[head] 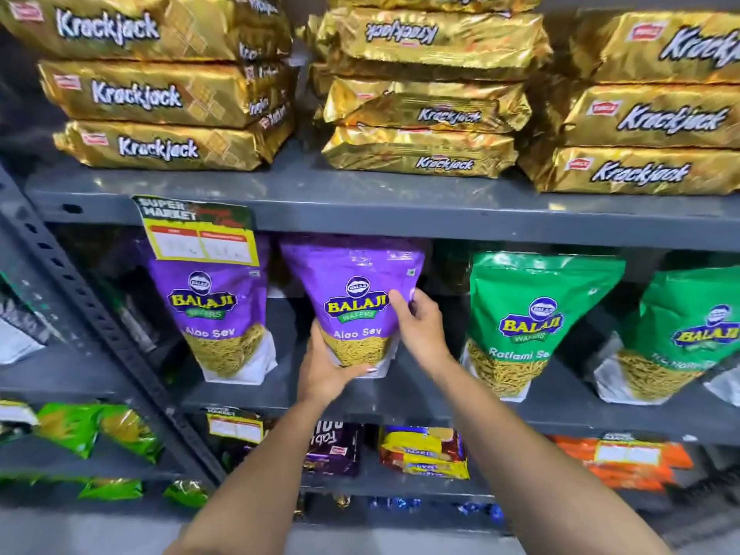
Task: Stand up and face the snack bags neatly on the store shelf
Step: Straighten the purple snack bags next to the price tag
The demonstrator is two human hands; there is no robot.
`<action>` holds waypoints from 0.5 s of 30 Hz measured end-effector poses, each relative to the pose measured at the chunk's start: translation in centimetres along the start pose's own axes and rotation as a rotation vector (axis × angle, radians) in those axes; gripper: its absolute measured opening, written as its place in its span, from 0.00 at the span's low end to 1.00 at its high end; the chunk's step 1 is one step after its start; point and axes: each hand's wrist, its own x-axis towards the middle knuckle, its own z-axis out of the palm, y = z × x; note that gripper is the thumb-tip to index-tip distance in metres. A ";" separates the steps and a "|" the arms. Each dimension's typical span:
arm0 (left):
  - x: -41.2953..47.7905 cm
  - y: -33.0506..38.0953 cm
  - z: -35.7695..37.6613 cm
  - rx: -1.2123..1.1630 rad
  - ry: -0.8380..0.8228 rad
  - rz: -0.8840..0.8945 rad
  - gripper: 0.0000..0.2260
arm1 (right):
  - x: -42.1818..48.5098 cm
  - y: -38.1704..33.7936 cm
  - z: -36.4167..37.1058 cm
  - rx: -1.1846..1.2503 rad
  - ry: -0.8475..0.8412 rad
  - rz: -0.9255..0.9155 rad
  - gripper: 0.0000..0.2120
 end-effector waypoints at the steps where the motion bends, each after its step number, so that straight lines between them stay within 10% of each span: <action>1: -0.3 -0.2 -0.2 -0.006 -0.003 0.003 0.56 | -0.4 -0.1 0.1 0.004 0.005 -0.007 0.05; 11: -2.7 -0.5 -0.9 0.022 -0.023 0.055 0.58 | -2.5 0.2 -0.2 0.041 0.025 -0.059 0.04; 15: -4.9 -2.1 -1.9 0.029 -0.001 0.113 0.59 | -6.5 1.4 0.2 0.016 0.350 -0.186 0.15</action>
